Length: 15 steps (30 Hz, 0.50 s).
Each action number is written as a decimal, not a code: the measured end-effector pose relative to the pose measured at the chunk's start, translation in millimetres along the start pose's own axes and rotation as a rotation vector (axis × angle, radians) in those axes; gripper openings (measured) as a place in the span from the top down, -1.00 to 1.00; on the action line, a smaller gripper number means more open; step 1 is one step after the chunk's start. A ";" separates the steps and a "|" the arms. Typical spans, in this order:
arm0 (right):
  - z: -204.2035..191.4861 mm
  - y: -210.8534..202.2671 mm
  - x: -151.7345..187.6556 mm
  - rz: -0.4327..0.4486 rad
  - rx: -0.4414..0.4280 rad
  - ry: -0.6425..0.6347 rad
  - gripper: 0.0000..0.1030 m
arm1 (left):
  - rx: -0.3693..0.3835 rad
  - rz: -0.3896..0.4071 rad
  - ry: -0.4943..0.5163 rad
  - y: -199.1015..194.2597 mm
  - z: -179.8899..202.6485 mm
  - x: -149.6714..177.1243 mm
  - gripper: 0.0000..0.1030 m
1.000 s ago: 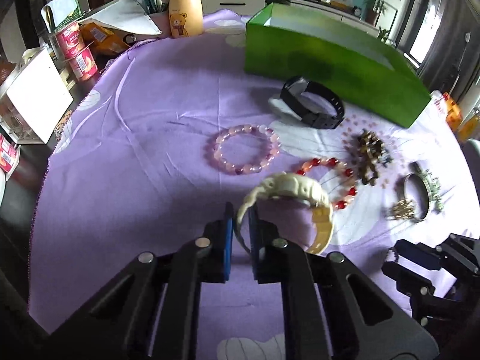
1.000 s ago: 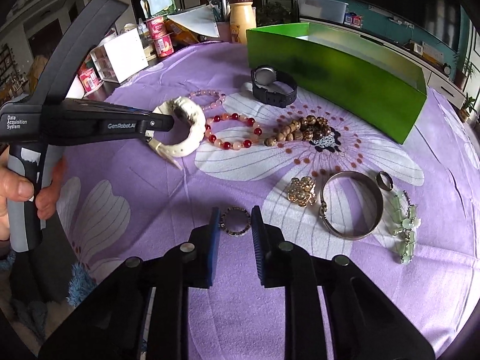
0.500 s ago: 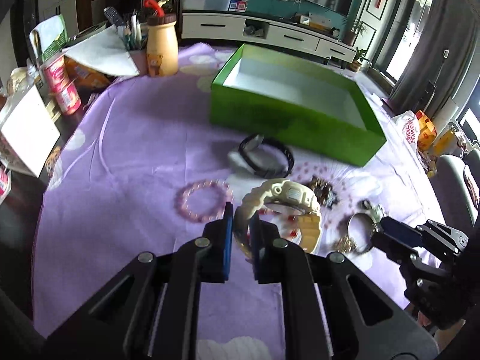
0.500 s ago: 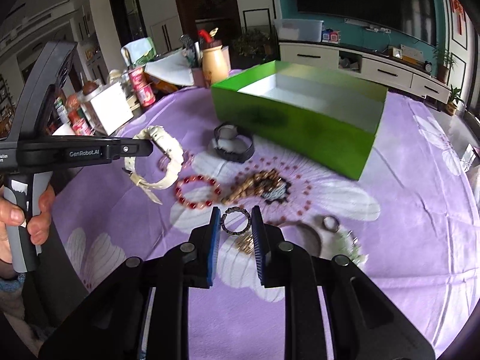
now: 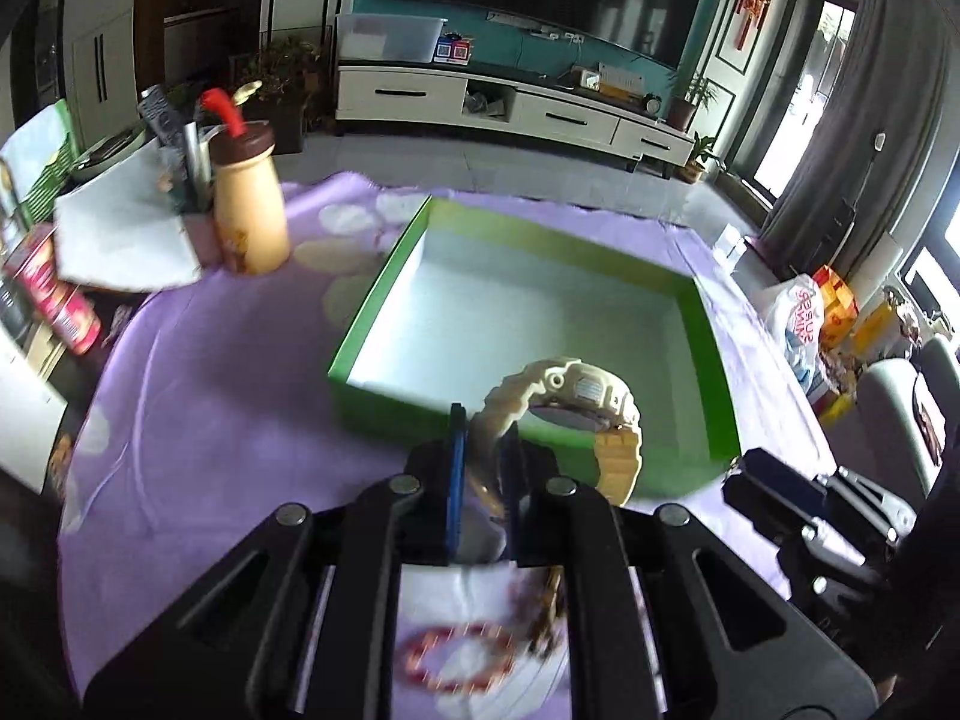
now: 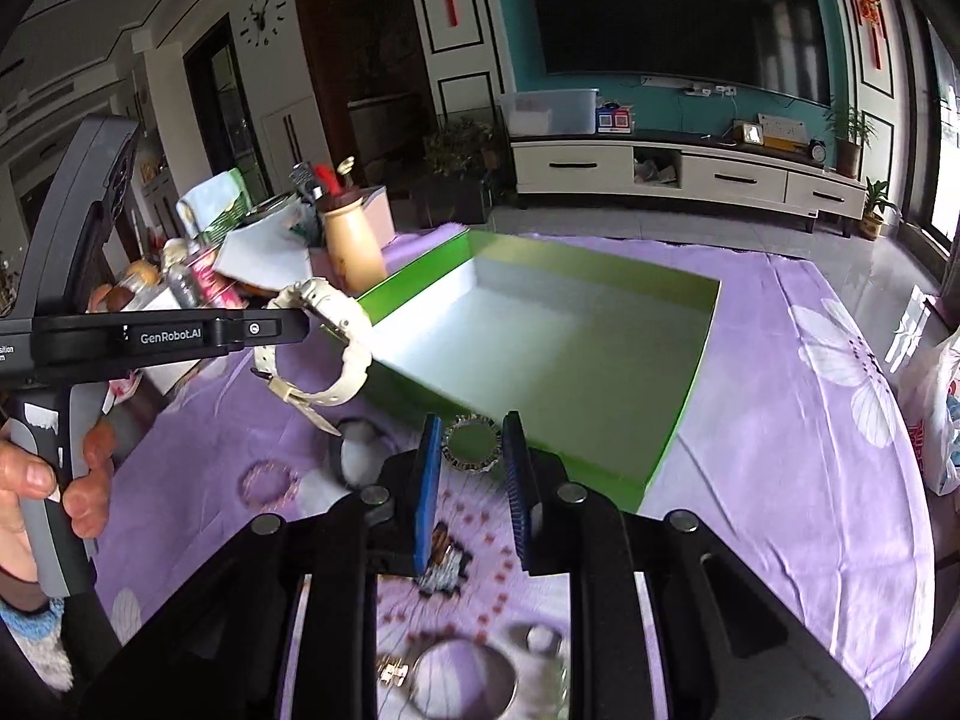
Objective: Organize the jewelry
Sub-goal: 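Carry the watch and ring into the green box and open both tools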
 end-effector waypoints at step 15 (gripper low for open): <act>28.6 75.2 -16.9 -0.096 0.072 0.062 0.40 | -0.049 -0.121 -0.020 102.6 4.4 -31.5 0.45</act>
Point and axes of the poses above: each gripper's, at about its wrist camera, not at the fingertips, and y roughly the way its jaws point, z to its right, x to its underside, the point moved 2 cm from there along y, roughly the way its jaws point, and after that the axes turned 6 degrees about x, right-handed, at the moved point
